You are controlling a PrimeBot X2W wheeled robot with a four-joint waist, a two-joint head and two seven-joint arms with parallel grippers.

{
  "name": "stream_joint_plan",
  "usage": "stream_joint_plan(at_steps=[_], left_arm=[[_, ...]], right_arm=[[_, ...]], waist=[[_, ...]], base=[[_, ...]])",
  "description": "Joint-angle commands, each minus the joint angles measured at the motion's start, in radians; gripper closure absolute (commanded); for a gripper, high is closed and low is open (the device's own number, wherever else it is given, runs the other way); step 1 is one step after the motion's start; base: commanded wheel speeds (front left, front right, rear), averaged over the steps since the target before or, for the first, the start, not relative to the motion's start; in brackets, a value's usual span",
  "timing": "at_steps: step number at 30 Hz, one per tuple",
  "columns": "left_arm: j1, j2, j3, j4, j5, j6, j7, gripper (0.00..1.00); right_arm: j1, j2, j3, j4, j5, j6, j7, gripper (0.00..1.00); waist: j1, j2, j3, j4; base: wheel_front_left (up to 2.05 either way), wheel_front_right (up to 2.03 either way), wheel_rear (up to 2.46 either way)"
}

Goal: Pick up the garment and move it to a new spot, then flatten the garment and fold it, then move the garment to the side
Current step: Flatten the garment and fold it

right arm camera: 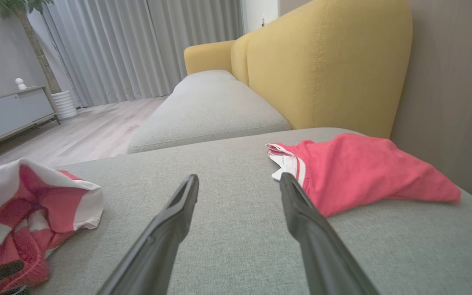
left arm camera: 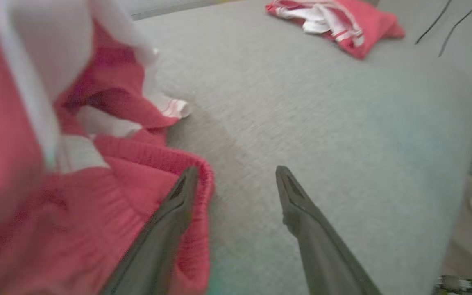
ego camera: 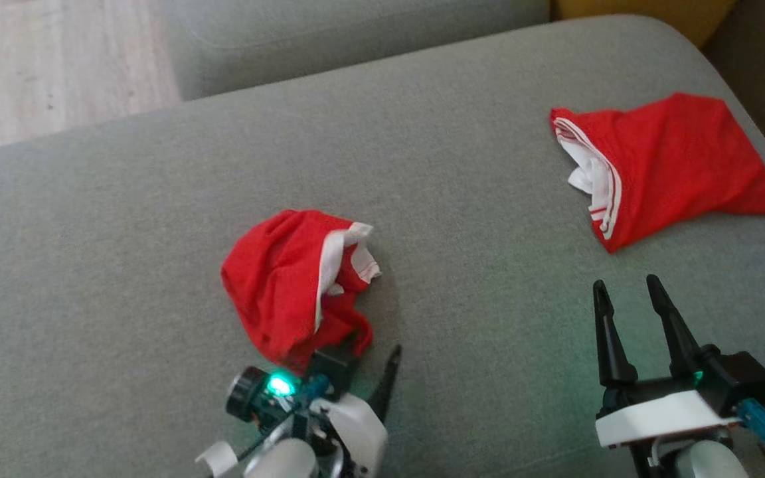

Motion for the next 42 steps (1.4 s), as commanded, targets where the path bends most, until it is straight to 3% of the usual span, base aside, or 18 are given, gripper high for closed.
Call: stream_joint_plan(at_steps=[1, 6, 7, 8, 16, 25, 32, 38, 42], left_arm=[[-0.053, -0.003, 0.031, -0.023, 0.007, 0.012, -0.005, 0.0], [-0.088, 0.008, 0.046, 0.087, 0.015, 0.059, 0.046, 0.0], [-0.094, 0.01, 0.049, 0.102, 0.016, 0.066, 0.051, 0.29], [-0.097, 0.011, 0.052, 0.115, 0.013, 0.07, 0.055, 0.98], [-0.135, 0.004, 0.084, 0.045, -0.064, 0.032, 0.022, 1.0], [-0.282, 0.001, 0.182, -0.218, -0.126, 0.064, -0.031, 1.0], [-0.429, -0.002, 0.241, -0.26, -0.204, 0.074, -0.164, 1.0], [-0.489, -0.002, 0.174, -0.265, -0.299, 0.067, -0.3, 1.0], [-0.406, -0.002, 0.095, -0.239, -0.329, 0.034, -0.318, 1.0]], right_arm=[[-0.036, -0.007, 0.022, -0.036, 0.006, 0.007, -0.011, 0.0], [-0.037, -0.007, 0.011, -0.038, 0.009, 0.007, -0.011, 0.0], [-0.039, -0.007, 0.012, -0.037, 0.01, 0.007, -0.011, 0.0], [-0.042, -0.007, 0.013, -0.037, 0.011, 0.007, -0.011, 0.0], [-0.041, -0.007, 0.004, -0.034, 0.013, 0.007, -0.011, 0.0], [-0.03, -0.007, 0.012, -0.021, 0.01, 0.007, -0.011, 0.0], [-0.026, -0.007, 0.022, -0.012, -0.003, 0.007, -0.011, 0.0], [-0.019, -0.007, 0.008, -0.012, -0.016, 0.007, -0.011, 0.0], [-0.015, -0.007, 0.002, -0.014, -0.019, 0.007, -0.011, 0.0]], waist=[[-0.0002, 0.0, 0.011, -0.009], [-0.0002, 0.0, 0.017, -0.006], [-0.0002, 0.0, 0.017, -0.005], [-0.0002, 0.0, 0.016, -0.004], [-0.0002, 0.0, 0.0, 0.015], [-0.0002, 0.0, -0.031, 0.016], [-0.0002, 0.0, -0.053, 0.0], [-0.0002, 0.0, -0.061, 0.008], [-0.0002, 0.0, -0.056, 0.035]], base=[[0.0, 0.0, 0.0], [0.0, 0.0, 0.0], [0.0, 0.0, 0.0], [0.0, 0.0, 0.0], [0.0, 0.0, 0.0], [0.0, 0.0, 0.0], [0.0, 0.0, 0.0], [0.0, 0.0, 0.0], [0.0, 0.0, 0.0]])
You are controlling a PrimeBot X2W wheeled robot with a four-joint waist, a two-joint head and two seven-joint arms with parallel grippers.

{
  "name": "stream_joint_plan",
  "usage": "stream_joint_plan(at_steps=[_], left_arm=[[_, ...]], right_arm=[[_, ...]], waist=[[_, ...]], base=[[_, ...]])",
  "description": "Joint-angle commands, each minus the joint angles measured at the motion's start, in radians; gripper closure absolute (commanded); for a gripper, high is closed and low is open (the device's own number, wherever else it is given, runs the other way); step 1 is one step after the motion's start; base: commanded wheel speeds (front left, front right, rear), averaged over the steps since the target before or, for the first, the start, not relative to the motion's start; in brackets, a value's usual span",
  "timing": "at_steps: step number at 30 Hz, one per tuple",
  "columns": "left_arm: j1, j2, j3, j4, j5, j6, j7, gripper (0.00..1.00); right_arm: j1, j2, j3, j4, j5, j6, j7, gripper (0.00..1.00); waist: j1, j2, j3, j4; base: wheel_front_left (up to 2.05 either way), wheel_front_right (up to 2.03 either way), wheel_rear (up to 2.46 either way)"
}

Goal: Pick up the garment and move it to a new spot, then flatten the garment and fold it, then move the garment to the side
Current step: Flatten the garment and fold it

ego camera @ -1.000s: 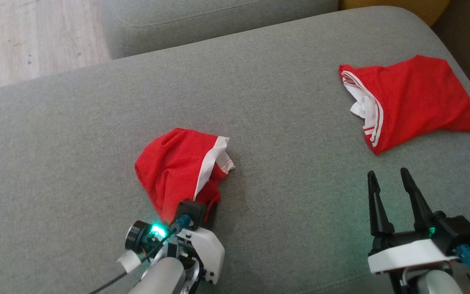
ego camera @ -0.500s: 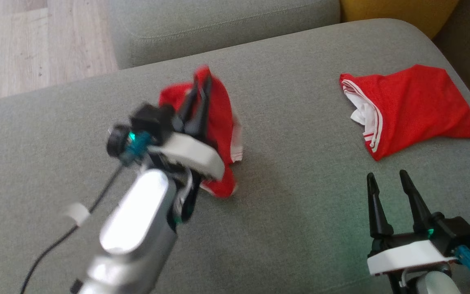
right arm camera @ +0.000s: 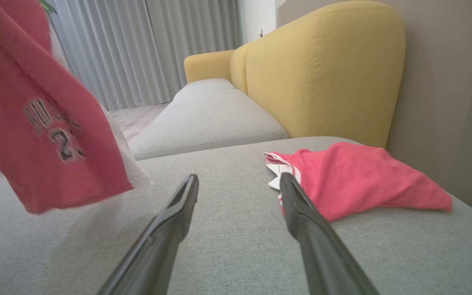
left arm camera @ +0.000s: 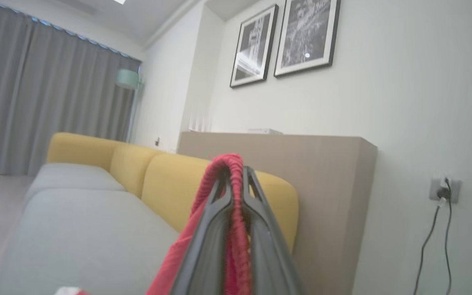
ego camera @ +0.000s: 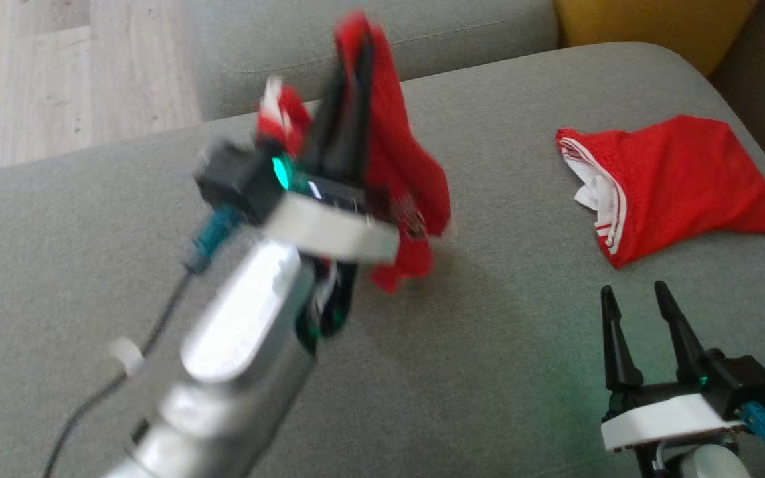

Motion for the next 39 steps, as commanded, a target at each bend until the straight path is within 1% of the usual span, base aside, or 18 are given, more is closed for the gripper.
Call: stream_joint_plan(at_steps=[1, 3, 5, 11, 13, 16, 20, 23, 24, 25, 26, 27, 29, 31, 33, 35, 37, 39], left_arm=[[0.051, 0.013, -0.002, 0.008, -0.004, -0.014, -0.007, 1.0], [0.09, 0.013, -0.016, 0.025, 0.0, -0.026, -0.008, 1.0], [0.174, 0.019, -0.042, 0.043, 0.009, -0.052, -0.009, 1.0], [0.424, 0.097, -0.145, 0.038, 0.073, -0.156, -0.01, 1.0], [0.49, 0.13, -0.156, 0.056, 0.086, -0.164, -0.01, 1.0], [0.553, 0.153, -0.125, 0.074, 0.096, -0.165, -0.01, 1.0], [0.585, 0.163, -0.081, 0.112, 0.121, -0.16, -0.01, 1.0], [0.596, 0.157, -0.052, 0.133, 0.126, -0.163, -0.01, 1.0], [0.6, 0.157, -0.05, 0.143, 0.128, -0.165, -0.01, 0.91], [0.605, 0.157, -0.051, 0.156, 0.126, -0.17, -0.01, 0.55], [0.61, 0.159, -0.055, 0.17, 0.123, -0.173, -0.008, 0.1], [0.615, 0.162, -0.056, 0.181, 0.117, -0.175, 0.001, 0.0], [0.629, 0.174, -0.048, 0.188, 0.098, -0.166, 0.038, 0.0], [0.65, 0.201, -0.028, 0.176, 0.081, -0.135, 0.087, 0.0], [0.672, 0.239, 0.007, 0.13, 0.066, -0.092, 0.117, 0.0], [0.693, 0.276, 0.061, 0.058, 0.055, -0.032, 0.115, 0.0], [0.718, 0.314, 0.095, -0.02, 0.048, 0.01, 0.137, 0.0], [0.747, 0.346, 0.118, -0.094, 0.033, 0.045, 0.187, 0.0]], right_arm=[[-0.019, -0.007, 0.027, -0.033, -0.01, 0.007, -0.011, 0.0], [-0.018, -0.007, 0.027, -0.035, -0.008, 0.007, -0.011, 0.0], [-0.017, -0.007, 0.023, -0.037, -0.006, 0.007, -0.011, 0.0], [-0.01, -0.007, 0.0, -0.041, -0.012, 0.007, -0.011, 0.0], [-0.014, -0.007, -0.003, -0.039, -0.012, 0.007, -0.011, 0.0], [-0.016, -0.007, -0.006, -0.038, -0.007, 0.007, -0.011, 0.0], [-0.017, -0.007, 0.001, -0.033, -0.007, 0.007, -0.011, 0.0], [-0.019, -0.007, 0.001, -0.031, -0.006, 0.007, -0.011, 0.0], [-0.02, -0.007, 0.002, -0.03, -0.006, 0.007, -0.011, 0.0], [-0.02, -0.007, 0.003, -0.03, -0.006, 0.007, -0.011, 0.0], [-0.02, -0.007, 0.004, -0.029, -0.007, 0.007, -0.011, 0.0], [-0.019, -0.007, 0.003, -0.029, -0.007, 0.007, -0.011, 0.0], [-0.015, -0.007, 0.0, -0.03, -0.005, 0.007, -0.011, 0.0], [-0.008, -0.007, -0.003, -0.033, -0.004, 0.007, -0.011, 0.0], [-0.001, -0.007, -0.007, -0.038, -0.003, 0.007, -0.011, 0.0], [0.005, -0.007, -0.01, -0.044, -0.002, 0.007, -0.011, 0.0], [0.01, -0.007, -0.011, -0.048, -0.003, 0.007, -0.011, 0.0], [0.013, -0.007, -0.009, -0.05, -0.004, 0.007, -0.011, 0.0]], waist=[[0.0, 0.0, 0.006, 0.018], [0.0, 0.0, 0.009, 0.024], [0.0, 0.0, 0.018, 0.039], [0.0, 0.0, 0.041, 0.09], [0.0, 0.0, 0.045, 0.101], [0.0, 0.0, 0.046, 0.122], [0.0, 0.0, 0.044, 0.139], [0.0, 0.0, 0.04, 0.145], [0.0, 0.0, 0.038, 0.145], [0.0, 0.0, 0.036, 0.144], [0.0, 0.0, 0.033, 0.143], [0.0, 0.0, 0.029, 0.14], [0.0, 0.0, 0.019, 0.135], [0.0, 0.0, 0.01, 0.129], [0.0, 0.0, 0.004, 0.124], [0.0, 0.0, 0.0, 0.122], [0.0, 0.0, -0.005, 0.119], [0.0, 0.0, -0.012, 0.115]], base=[[0.0, 0.0, 0.0], [0.0, 0.0, 0.0], [0.0, 0.0, 0.0], [0.0, 0.0, 0.0], [0.0, 0.0, 0.0], [0.0, 0.0, 0.0], [0.0, 0.0, 0.0], [0.0, 0.0, 0.0], [0.0, 0.0, 0.0], [0.0, 0.0, 0.0], [0.0, 0.0, 0.0], [0.0, 0.0, 0.0], [0.0, 0.0, 0.0], [0.0, 0.0, 0.0], [0.0, 0.0, 0.0], [0.0, 0.0, 0.0], [0.0, 0.0, 0.0], [0.0, 0.0, 0.0]])
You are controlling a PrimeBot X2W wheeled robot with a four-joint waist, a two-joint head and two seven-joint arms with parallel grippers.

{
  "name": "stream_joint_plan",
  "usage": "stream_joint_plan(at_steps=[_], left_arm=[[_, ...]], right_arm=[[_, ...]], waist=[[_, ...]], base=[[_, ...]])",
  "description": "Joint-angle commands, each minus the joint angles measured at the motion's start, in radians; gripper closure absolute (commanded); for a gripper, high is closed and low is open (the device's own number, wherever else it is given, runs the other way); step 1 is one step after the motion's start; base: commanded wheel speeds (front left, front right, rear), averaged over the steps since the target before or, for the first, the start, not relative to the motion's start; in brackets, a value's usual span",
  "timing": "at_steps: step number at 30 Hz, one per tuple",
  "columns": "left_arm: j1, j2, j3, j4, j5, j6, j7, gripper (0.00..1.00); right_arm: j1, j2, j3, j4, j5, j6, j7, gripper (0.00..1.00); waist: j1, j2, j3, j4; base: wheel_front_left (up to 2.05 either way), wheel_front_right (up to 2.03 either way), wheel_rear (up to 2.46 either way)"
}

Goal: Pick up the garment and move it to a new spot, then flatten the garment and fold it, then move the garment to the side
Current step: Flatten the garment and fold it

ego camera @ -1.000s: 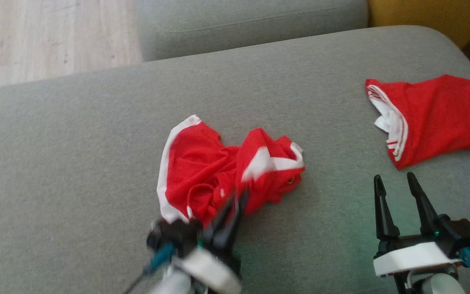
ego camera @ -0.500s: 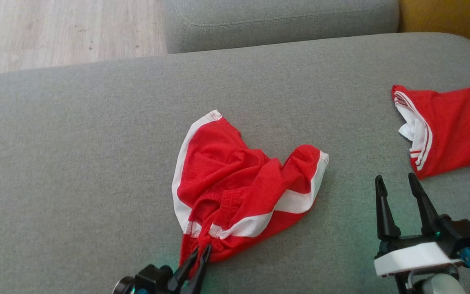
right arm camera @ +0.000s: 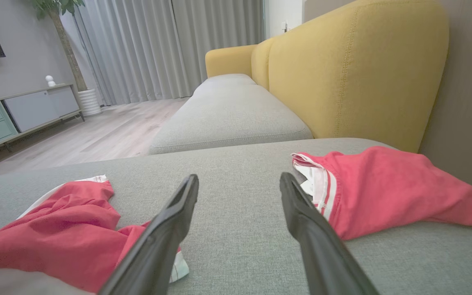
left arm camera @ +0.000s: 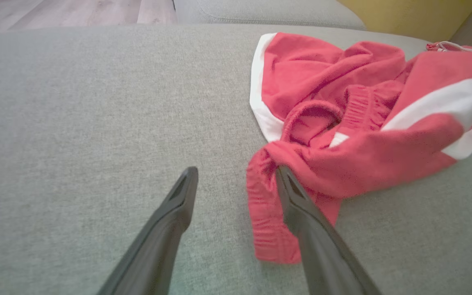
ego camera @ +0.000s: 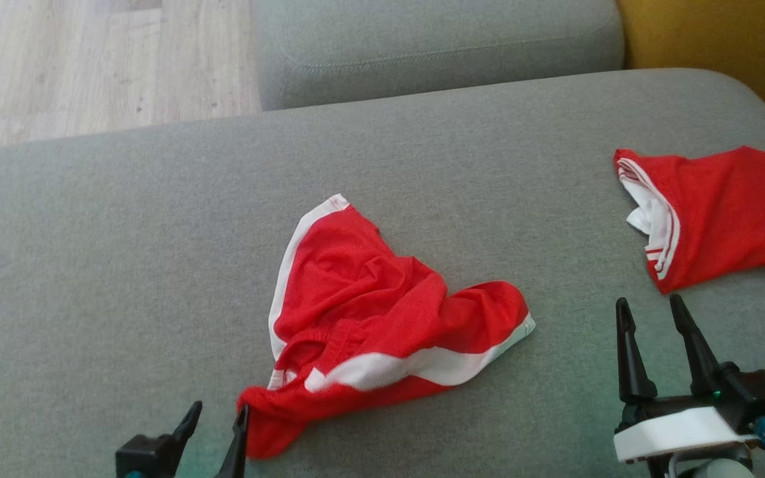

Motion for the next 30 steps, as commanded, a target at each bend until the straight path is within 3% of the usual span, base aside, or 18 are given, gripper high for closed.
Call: stream_joint_plan(at_steps=[1, 8, 12, 15, 23, 30], left_arm=[[0.003, 0.038, 0.047, -0.09, -0.008, 0.032, 0.038, 0.0], [0.058, 0.093, 0.101, -0.357, -0.013, 0.124, 0.099, 0.0], [0.047, 0.087, 0.112, -0.469, 0.021, 0.138, 0.039, 0.0], [0.026, 0.058, 0.102, -0.48, 0.046, 0.135, -0.026, 0.0], [-0.107, -0.042, -0.013, -0.17, 0.066, 0.017, -0.102, 0.0], [-0.223, -0.102, -0.087, 0.082, 0.045, -0.084, -0.039, 0.0]], right_arm=[[-0.021, -0.007, 0.026, -0.038, 0.002, 0.007, -0.011, 0.0], [-0.014, -0.007, 0.028, -0.046, 0.003, 0.007, -0.011, 0.0], [-0.01, -0.007, 0.027, -0.048, 0.003, 0.007, -0.011, 0.0], [-0.012, -0.007, 0.026, -0.048, 0.005, 0.007, -0.011, 0.0], [-0.024, -0.007, 0.049, -0.042, 0.008, 0.007, -0.011, 0.0], [-0.029, -0.007, 0.065, -0.036, 0.007, 0.007, -0.011, 0.0]], waist=[[0.0, 0.0, -0.008, -0.006], [0.0, 0.0, -0.024, -0.023], [0.0, 0.0, -0.027, -0.027], [0.0, 0.0, -0.025, -0.028], [0.0, 0.0, -0.012, -0.032], [0.0, 0.0, 0.006, -0.051]], base=[[0.0, 0.0, 0.0], [0.0, 0.0, 0.0], [0.0, 0.0, 0.0], [0.0, 0.0, 0.0], [0.0, 0.0, 0.0], [0.0, 0.0, 0.0]])
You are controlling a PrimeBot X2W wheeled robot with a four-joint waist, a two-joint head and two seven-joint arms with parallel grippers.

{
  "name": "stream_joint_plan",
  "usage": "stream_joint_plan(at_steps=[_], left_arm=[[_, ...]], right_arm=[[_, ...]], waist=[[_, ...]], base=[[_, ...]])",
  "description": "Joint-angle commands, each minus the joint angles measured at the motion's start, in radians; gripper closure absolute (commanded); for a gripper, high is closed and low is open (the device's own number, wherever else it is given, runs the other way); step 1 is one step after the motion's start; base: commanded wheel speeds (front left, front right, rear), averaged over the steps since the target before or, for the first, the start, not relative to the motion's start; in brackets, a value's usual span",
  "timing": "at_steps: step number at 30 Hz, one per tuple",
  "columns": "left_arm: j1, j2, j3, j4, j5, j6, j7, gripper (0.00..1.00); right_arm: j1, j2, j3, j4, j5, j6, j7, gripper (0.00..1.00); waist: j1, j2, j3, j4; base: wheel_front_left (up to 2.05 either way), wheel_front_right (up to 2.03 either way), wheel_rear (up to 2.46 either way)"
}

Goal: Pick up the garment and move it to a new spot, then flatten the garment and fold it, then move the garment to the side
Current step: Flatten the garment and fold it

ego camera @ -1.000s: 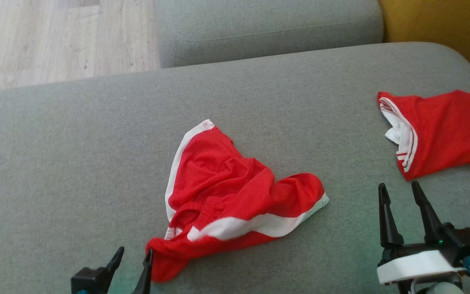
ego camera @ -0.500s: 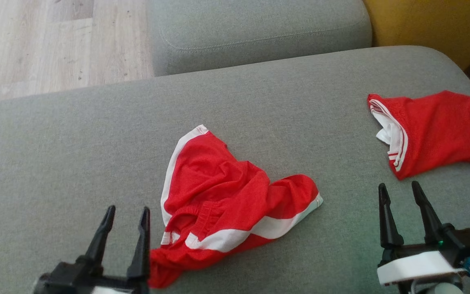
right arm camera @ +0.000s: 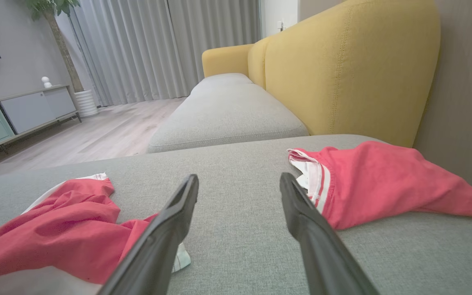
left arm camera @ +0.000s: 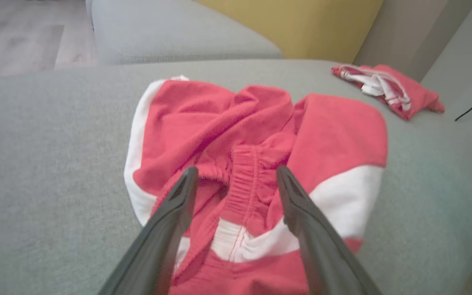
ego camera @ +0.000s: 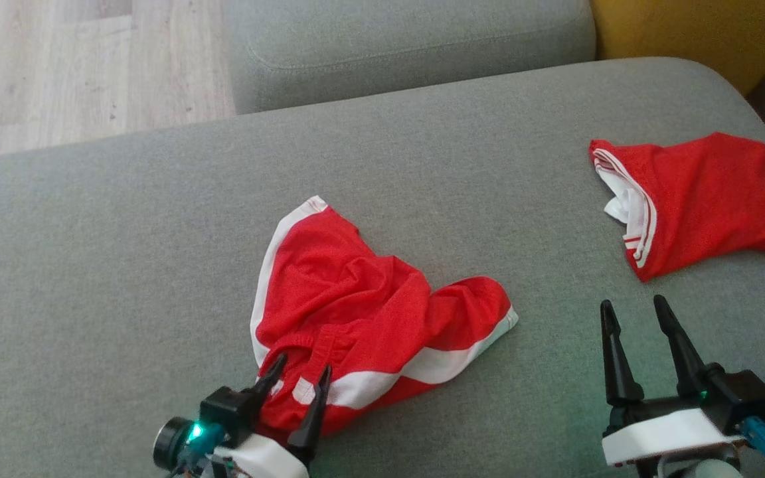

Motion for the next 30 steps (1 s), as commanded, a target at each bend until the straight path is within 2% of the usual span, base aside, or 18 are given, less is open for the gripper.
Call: stream_joint_plan(at_steps=[1, 5, 18, 22, 23, 24, 27, 28, 30], left_arm=[[-0.053, 0.007, 0.027, -0.006, -0.003, -0.008, 0.007, 0.0], [-0.09, -0.002, 0.008, 0.063, -0.014, -0.042, 0.044, 0.0], [-0.132, -0.041, -0.035, 0.147, -0.017, -0.083, 0.044, 0.0], [-0.145, -0.051, -0.048, 0.154, -0.01, -0.09, 0.029, 0.26], [-0.145, -0.051, -0.048, 0.154, -0.01, -0.09, 0.029, 0.26], [-0.147, -0.053, -0.051, 0.155, -0.008, -0.091, 0.027, 0.38], [-0.15, -0.056, -0.061, 0.153, -0.004, -0.094, 0.018, 0.6], [-0.149, -0.057, -0.064, 0.152, -0.002, -0.094, 0.016, 0.65], [-0.148, -0.058, -0.068, 0.145, 0.0, -0.093, 0.012, 0.68]], right_arm=[[-0.035, -0.007, 0.027, -0.027, 0.006, 0.007, -0.011, 0.0], [-0.038, -0.007, 0.028, -0.024, 0.008, 0.007, -0.011, 0.0], [-0.04, -0.007, 0.028, -0.026, 0.014, 0.007, -0.011, 0.0], [-0.041, -0.007, 0.028, -0.025, 0.014, 0.007, -0.011, 0.0], [-0.041, -0.007, 0.028, -0.025, 0.014, 0.007, -0.011, 0.0], [-0.042, -0.007, 0.028, -0.025, 0.014, 0.007, -0.011, 0.0], [-0.042, -0.007, 0.027, -0.024, 0.015, 0.007, -0.011, 0.0], [-0.042, -0.007, 0.026, -0.024, 0.015, 0.007, -0.011, 0.0], [-0.041, -0.007, 0.025, -0.024, 0.016, 0.007, -0.011, 0.0]], waist=[[-0.0001, 0.0, 0.005, -0.003], [-0.0001, 0.0, 0.01, -0.011], [-0.0001, 0.0, 0.011, -0.014], [-0.0001, 0.0, 0.014, -0.016], [-0.0001, 0.0, 0.014, -0.016], [-0.0001, 0.0, 0.015, -0.017], [-0.0001, 0.0, 0.015, -0.019], [-0.0001, 0.0, 0.015, -0.02], [-0.0001, 0.0, 0.014, -0.021]], base=[[0.0, 0.0, 0.0], [0.0, 0.0, 0.0], [0.0, 0.0, 0.0], [0.0, 0.0, 0.0], [0.0, 0.0, 0.0], [0.0, 0.0, 0.0], [0.0, 0.0, 0.0], [0.0, 0.0, 0.0], [0.0, 0.0, 0.0]])
